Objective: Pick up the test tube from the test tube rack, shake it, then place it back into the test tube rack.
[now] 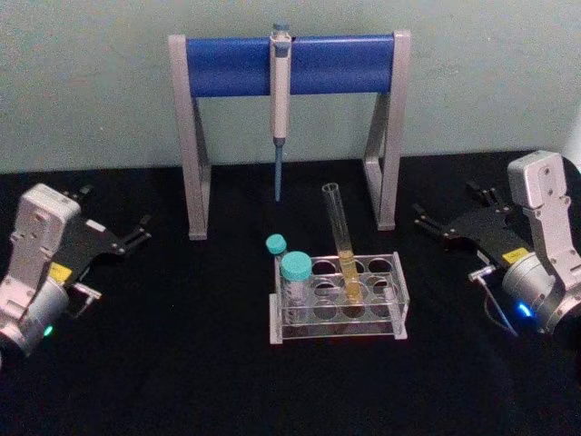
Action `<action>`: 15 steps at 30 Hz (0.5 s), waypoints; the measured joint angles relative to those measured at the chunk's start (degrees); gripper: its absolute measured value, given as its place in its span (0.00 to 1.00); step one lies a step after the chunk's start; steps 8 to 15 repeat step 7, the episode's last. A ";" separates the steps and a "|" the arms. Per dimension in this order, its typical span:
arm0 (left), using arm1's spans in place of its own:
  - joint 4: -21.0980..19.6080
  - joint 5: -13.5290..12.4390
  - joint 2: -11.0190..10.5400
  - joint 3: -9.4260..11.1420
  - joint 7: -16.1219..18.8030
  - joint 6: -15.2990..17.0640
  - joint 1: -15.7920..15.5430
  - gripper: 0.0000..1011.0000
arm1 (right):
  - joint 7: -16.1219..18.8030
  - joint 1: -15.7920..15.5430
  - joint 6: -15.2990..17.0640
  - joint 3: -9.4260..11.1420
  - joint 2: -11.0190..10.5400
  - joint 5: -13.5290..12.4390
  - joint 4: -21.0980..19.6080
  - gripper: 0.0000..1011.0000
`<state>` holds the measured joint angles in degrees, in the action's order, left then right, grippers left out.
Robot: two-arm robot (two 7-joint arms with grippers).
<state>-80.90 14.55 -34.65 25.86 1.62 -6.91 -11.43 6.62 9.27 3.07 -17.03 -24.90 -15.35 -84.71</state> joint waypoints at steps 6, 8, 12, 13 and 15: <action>0.00 0.00 0.00 0.00 0.00 0.00 0.00 0.99 | 0.00 0.00 0.00 0.00 0.00 0.00 0.00 0.99; 0.00 0.00 0.00 0.00 0.00 0.00 0.00 0.99 | 0.00 0.00 0.00 0.00 0.00 0.00 0.00 0.99; 0.00 0.00 0.00 0.00 0.00 0.00 0.00 0.99 | 0.00 0.00 0.00 0.00 0.00 0.00 0.00 0.99; 0.00 0.00 0.00 0.00 0.00 0.00 0.00 0.99 | 0.00 0.00 0.00 0.00 0.00 0.00 0.00 0.99; 0.00 0.00 0.00 0.00 0.00 0.00 0.00 0.99 | 0.00 0.00 0.00 0.00 0.00 0.00 0.00 0.99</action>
